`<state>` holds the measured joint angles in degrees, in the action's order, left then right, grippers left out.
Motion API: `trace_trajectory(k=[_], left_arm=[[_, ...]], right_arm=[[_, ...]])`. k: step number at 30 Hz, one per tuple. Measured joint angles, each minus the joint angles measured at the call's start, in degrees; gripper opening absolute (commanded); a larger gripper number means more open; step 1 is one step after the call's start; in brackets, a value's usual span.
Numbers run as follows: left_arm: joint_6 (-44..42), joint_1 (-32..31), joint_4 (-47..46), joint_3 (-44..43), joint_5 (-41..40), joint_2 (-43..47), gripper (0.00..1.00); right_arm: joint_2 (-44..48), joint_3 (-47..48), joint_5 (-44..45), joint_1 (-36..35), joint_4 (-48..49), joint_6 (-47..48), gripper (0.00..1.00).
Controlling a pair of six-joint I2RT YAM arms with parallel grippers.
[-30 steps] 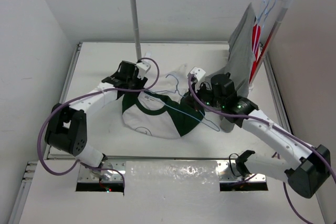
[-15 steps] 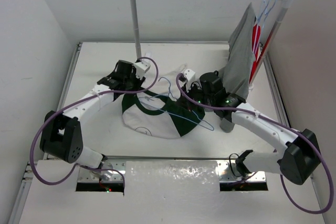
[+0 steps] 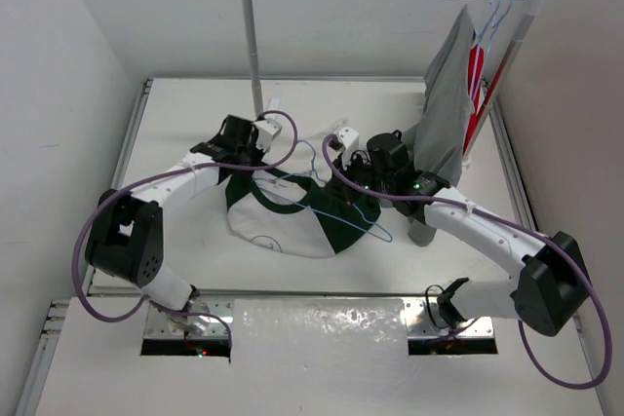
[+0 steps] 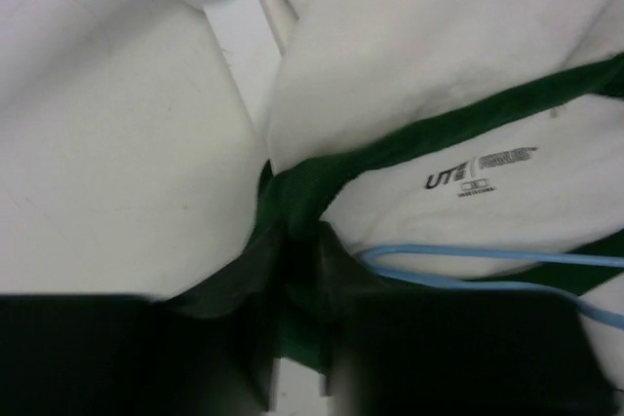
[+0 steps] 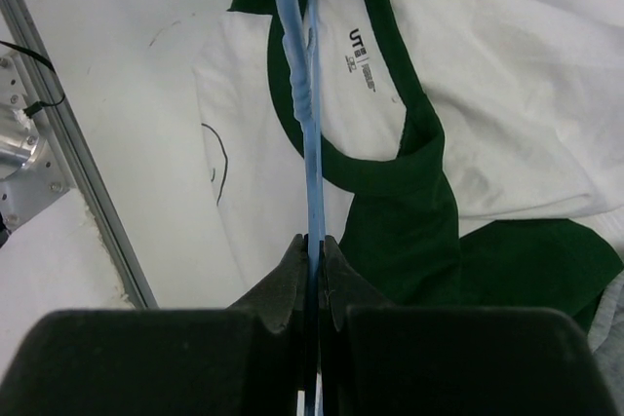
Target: Place the t-shirt on the hanger
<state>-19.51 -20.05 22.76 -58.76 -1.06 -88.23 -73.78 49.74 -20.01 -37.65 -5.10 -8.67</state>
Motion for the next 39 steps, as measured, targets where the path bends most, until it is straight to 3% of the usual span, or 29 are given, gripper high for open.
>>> trace_trajectory(k=[1, 8, 17, 24, 29, 34, 39], left_arm=[[0.28, 0.0, -0.48, 0.0, -0.61, -0.24, 0.01], [-0.74, 0.0, -2.82, 1.07, -2.38, -0.26, 0.0], [-7.19, -0.02, 4.2, 0.2, 9.38, 13.68, 0.0], [-10.49, -0.26, 8.98, -2.95, 18.56, 15.1, 0.0], [-11.72, -2.67, 12.63, -5.16, 24.72, 16.02, 0.0], [-11.06, -7.72, 13.09, -9.18, 27.36, 17.77, 0.0], [-8.55, -8.57, 13.0, -10.45, 27.54, 17.49, 0.0]], right_arm=[[0.0, 0.0, -0.02, 0.0, 0.13, -0.04, 0.0], [0.0, -1.14, -0.07, 0.0, 1.03, -0.17, 0.0], [1.64, -1.27, -1.9, 0.0, 3.1, 0.07, 0.0], [4.74, -1.79, -3.48, 0.0, 8.22, -0.42, 0.0], [5.92, -5.33, -4.26, 0.0, 15.91, -2.16, 0.0], [4.5, -12.26, -2.93, -0.11, 27.32, -4.7, 0.0], [1.92, -17.33, -0.11, -0.09, 38.88, -6.25, 0.0]])
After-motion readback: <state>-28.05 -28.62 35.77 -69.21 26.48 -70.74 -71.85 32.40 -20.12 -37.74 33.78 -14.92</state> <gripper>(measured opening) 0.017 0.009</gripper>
